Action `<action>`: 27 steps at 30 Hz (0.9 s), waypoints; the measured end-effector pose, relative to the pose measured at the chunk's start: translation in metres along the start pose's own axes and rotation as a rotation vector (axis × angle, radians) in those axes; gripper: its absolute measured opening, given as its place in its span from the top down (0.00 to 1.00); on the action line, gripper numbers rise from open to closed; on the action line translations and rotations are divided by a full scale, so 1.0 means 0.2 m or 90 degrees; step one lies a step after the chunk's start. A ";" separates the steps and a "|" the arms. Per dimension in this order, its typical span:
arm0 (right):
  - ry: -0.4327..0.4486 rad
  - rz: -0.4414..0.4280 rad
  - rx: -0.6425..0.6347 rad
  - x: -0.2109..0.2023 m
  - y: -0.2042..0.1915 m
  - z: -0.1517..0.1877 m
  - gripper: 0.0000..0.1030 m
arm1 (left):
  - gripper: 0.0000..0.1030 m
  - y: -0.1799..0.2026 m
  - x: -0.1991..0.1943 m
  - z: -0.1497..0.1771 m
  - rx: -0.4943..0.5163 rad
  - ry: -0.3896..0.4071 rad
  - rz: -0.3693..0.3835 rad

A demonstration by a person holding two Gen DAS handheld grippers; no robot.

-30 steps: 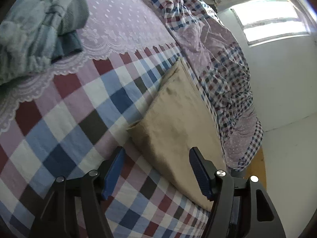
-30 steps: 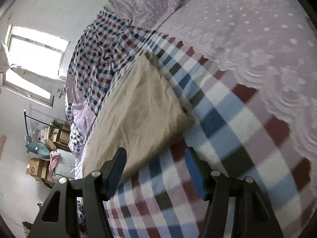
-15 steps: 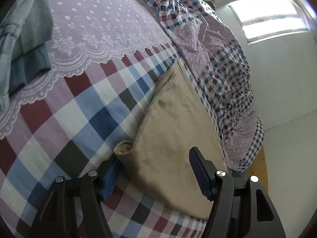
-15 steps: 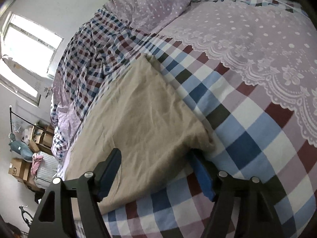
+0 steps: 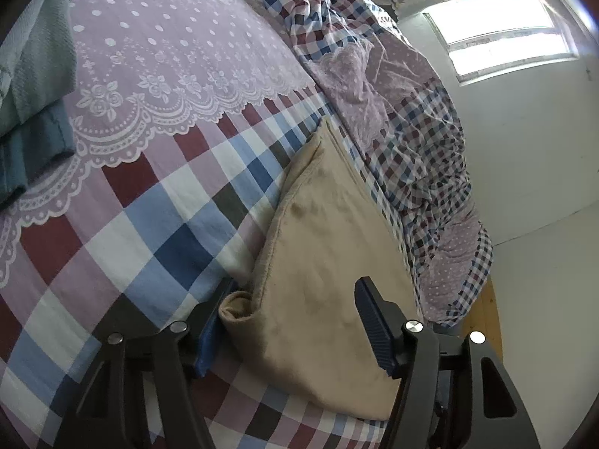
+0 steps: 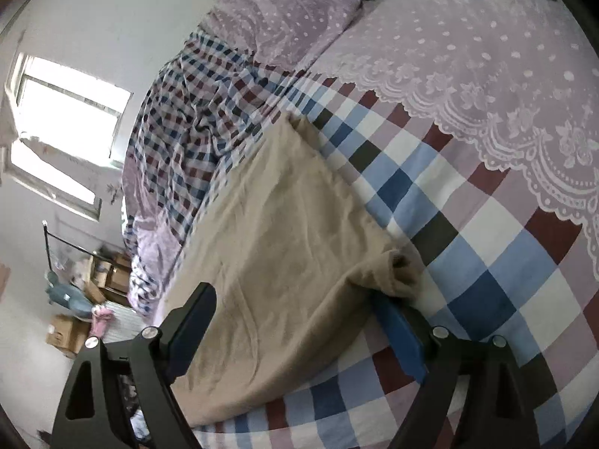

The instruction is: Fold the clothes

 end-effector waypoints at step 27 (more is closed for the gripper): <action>-0.027 0.197 -0.038 -0.04 0.08 -0.05 0.68 | 0.84 -0.08 0.01 -0.01 -0.022 0.005 -0.036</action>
Point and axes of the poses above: each gripper's, at about its wrist camera, not at the fingertips, and x roughly the way its jaws point, y to its right, z to its underside, the point moved 4 cm from there along x, roughly the way its jaws point, and after that the axes turned 11 degrees about -y, right-handed, at the moved point
